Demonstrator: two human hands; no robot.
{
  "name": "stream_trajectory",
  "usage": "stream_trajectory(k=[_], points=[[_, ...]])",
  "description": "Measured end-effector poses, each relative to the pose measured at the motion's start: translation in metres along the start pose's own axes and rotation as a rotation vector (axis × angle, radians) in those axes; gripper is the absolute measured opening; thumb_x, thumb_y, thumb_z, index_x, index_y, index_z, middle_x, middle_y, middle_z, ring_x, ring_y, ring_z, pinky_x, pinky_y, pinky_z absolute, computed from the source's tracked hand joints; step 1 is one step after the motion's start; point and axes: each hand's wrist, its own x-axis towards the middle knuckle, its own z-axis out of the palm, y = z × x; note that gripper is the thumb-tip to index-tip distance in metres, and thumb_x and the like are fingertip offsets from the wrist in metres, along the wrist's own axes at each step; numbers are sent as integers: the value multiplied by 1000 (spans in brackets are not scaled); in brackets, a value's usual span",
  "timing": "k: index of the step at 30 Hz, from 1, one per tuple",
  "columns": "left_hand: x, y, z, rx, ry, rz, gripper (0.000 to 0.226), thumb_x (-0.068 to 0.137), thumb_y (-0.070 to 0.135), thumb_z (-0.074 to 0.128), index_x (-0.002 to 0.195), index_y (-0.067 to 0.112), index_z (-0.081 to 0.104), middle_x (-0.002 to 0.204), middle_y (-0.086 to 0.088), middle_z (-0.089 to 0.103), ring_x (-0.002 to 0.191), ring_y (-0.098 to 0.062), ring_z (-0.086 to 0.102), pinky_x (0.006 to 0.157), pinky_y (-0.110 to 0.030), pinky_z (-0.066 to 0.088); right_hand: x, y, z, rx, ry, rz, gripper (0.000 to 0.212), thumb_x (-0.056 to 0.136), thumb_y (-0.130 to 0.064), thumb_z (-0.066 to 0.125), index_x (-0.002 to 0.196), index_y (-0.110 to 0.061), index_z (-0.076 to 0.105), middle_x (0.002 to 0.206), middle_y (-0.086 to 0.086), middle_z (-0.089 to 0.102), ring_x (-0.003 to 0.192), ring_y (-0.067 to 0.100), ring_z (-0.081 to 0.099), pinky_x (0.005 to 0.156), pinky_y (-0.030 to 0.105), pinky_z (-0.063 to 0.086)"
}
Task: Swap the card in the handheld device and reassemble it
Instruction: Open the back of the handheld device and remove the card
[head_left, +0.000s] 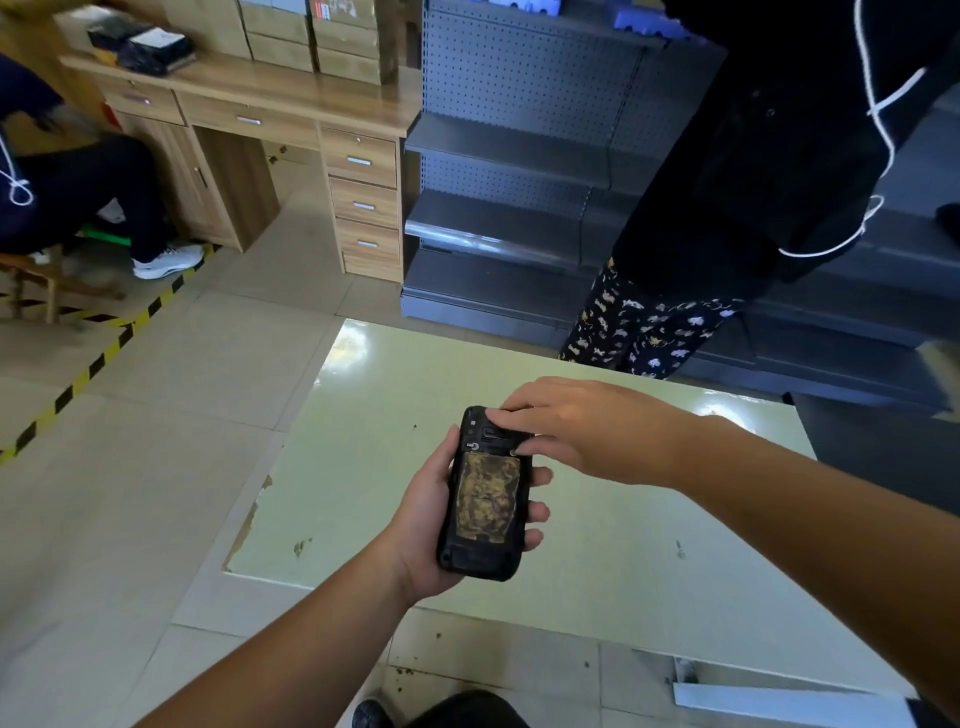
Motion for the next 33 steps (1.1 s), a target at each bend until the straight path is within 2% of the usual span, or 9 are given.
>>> stream_trajectory(k=[5,7,10,12,14,18,26,33], points=[[-7,-3,0,5,-30,-24,69,99,65,40,127,6,64,110,-18,67,80,-32,61,70,-42,53,-2,0,-3,-145,-4,-140,37,105,-18,60,141,-9,61,121,11,70,112,29,64,86,46,60],[-9,-4,-1,12,-29,-23,69,100,65,39,128,7,62,110,-18,66,79,-32,60,70,-42,52,-2,0,-1,-151,-5,-154,36,105,-20,60,140,-10,62,119,10,71,110,28,65,86,45,60],[-10,-10,-3,-15,0,6,76,99,69,37,133,6,61,112,-18,66,79,-32,60,72,-43,53,1,-5,1,47,8,4,40,104,-36,59,142,-24,61,124,-4,70,111,13,62,96,37,54],[-10,-13,-6,-35,30,49,82,96,72,37,135,5,61,113,-18,68,80,-33,61,75,-45,55,9,-15,2,201,77,160,52,96,-54,64,144,-35,57,124,-13,69,104,4,61,96,32,55],[-9,-15,-7,-49,52,81,86,94,75,38,135,3,60,111,-19,68,81,-34,62,76,-47,56,20,-28,5,241,126,273,57,90,-64,65,141,-37,58,115,-14,67,98,8,65,90,35,58],[-10,-11,-11,-70,61,132,84,92,77,40,134,8,62,104,-19,68,85,-34,63,79,-50,56,39,-45,8,111,179,318,41,91,-59,66,118,-29,71,106,-7,62,98,15,61,83,40,57],[-10,-10,-17,-70,71,137,83,92,76,43,134,7,63,103,-20,69,85,-34,65,80,-49,56,48,-54,11,159,193,383,35,90,-54,69,109,-25,73,101,-6,60,93,16,60,79,36,55],[-11,-7,-18,-39,118,117,85,91,78,40,129,6,66,93,-23,66,79,-35,61,69,-44,59,54,-65,19,203,243,472,30,90,-47,67,109,-25,75,103,-5,59,101,18,58,81,40,56]])
